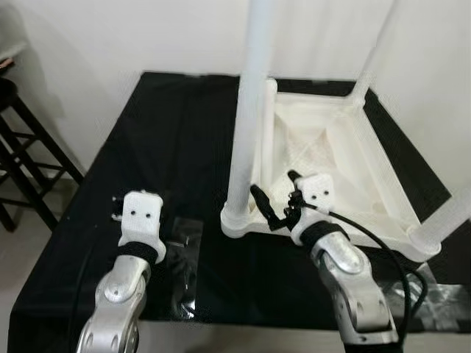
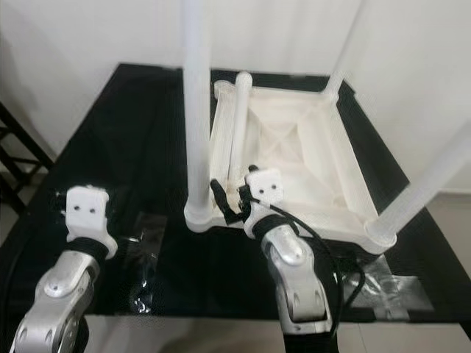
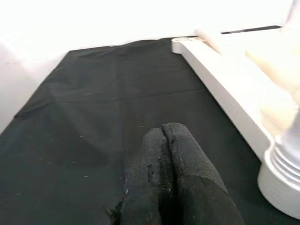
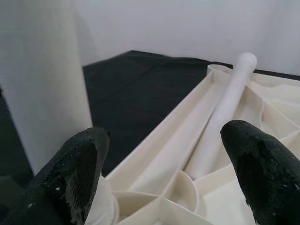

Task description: Building children table

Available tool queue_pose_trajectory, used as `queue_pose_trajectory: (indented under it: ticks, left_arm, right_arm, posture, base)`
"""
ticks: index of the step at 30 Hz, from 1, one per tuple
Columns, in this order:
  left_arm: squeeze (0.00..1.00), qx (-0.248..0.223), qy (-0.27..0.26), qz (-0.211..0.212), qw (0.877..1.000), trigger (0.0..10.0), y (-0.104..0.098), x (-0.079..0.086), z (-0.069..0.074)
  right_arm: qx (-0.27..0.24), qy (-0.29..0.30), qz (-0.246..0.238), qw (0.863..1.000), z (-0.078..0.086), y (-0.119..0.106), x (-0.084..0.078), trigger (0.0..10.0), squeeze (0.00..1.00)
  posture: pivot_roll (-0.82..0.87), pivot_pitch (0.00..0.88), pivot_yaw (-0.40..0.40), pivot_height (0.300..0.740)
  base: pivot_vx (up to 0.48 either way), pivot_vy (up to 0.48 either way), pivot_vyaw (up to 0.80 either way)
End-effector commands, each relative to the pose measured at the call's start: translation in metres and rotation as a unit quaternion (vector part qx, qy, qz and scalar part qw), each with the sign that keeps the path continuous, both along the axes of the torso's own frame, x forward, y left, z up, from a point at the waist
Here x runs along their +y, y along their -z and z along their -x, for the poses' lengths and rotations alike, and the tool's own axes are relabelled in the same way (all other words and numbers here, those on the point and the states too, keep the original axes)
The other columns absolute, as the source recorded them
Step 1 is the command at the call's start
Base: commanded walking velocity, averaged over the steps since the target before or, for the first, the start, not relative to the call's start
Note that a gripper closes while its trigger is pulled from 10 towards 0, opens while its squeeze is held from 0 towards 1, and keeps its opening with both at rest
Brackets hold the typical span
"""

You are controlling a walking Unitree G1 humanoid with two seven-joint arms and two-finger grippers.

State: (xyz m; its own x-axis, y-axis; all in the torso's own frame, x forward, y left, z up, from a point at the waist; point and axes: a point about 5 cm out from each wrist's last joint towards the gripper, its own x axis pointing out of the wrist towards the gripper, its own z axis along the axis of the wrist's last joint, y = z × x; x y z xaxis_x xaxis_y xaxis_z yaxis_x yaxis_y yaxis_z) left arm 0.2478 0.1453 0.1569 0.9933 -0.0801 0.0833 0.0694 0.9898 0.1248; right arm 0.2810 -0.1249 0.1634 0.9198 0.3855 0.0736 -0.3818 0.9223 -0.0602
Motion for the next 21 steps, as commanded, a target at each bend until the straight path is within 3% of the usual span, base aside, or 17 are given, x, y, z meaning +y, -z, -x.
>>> queue_pose_trajectory:
  ticks: [1, 6, 7, 10, 14, 16, 21]
  left_arm:
    - [0.0, -0.003, 0.025, 0.001, 1.0, 10.0, -0.005, -0.001, 0.0]
    - [0.0, -0.011, 0.06, -0.02, 0.998, 10.0, -0.018, -0.005, 0.001]
    - [0.0, -0.011, 0.06, -0.02, 0.998, 10.0, -0.018, -0.005, 0.001]
    - [0.0, -0.031, 0.112, -0.048, 0.992, 10.0, -0.026, -0.006, 0.002]
    - [0.0, -0.036, 0.147, -0.062, 0.986, 10.0, -0.029, -0.005, 0.002]
    - [0.0, -0.038, 0.187, -0.064, 0.98, 10.0, -0.032, -0.004, 0.004]
    - [0.0, -0.037, 0.23, -0.068, 0.97, 10.0, -0.035, -0.002, 0.01]
  right_arm:
    - [-0.014, -0.031, -0.006, 0.999, 0.001, -0.009, -0.007, 10.0, 0.0]
    - [-0.016, -0.148, 0.026, 0.989, 0.003, -0.017, -0.019, 10.0, 0.0]
    - [-0.016, -0.148, 0.026, 0.989, 0.003, -0.017, -0.019, 10.0, 0.0]
    - [0.006, -0.242, 0.079, 0.967, 0.004, -0.019, -0.035, 10.0, 0.0]
    - [0.019, -0.281, 0.094, 0.955, 0.001, -0.02, -0.042, 10.0, 0.0]
    - [0.017, -0.309, 0.08, 0.948, -0.011, -0.027, -0.04, 10.0, 0.0]
    - [0.009, -0.313, 0.052, 0.948, -0.034, -0.038, -0.038, 10.0, 0.0]
  posture:
    - [-0.02, 0.046, -0.058, 0.74]
    - [-0.01, 0.047, -0.058, 0.74]
    - [-0.01, 0.047, -0.058, 0.74]
    - [-0.01, 0.048, -0.068, 0.74]
    - [0.0, 0.054, -0.069, 0.74]
    - [0.0, 0.06, -0.072, 0.74]
    - [0.01, 0.071, -0.074, 0.74]
  base:
    - [0.0, 0.0, 0.0]
    - [0.0, 0.0, 0.0]
    - [0.0, 0.0, 0.0]
    - [0.0, 0.0, 0.0]
    - [0.0, 0.0, 0.0]
    - [0.0, 0.0, 0.0]
    - [0.0, 0.0, 0.0]
